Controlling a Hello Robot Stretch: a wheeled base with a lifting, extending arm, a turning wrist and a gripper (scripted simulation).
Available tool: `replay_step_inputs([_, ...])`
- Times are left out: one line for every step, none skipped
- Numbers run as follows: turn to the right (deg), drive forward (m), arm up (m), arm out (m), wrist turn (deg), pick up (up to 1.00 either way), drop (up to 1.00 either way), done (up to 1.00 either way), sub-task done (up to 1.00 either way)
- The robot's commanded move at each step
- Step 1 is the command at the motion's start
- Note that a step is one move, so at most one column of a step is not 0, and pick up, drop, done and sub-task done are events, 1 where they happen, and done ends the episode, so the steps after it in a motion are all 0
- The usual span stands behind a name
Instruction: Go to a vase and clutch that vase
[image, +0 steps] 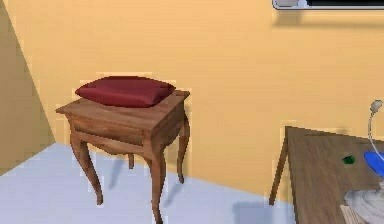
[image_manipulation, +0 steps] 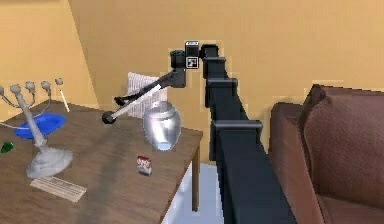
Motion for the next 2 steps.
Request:
replay_step_inputs([0.0,0.0,0.0,0.0,45.0,0.0,0.0,0.0,0.0])
replay_step_inputs([0.0,0.0,0.0,0.0,12.0,0.0,0.0,0.0,0.0])
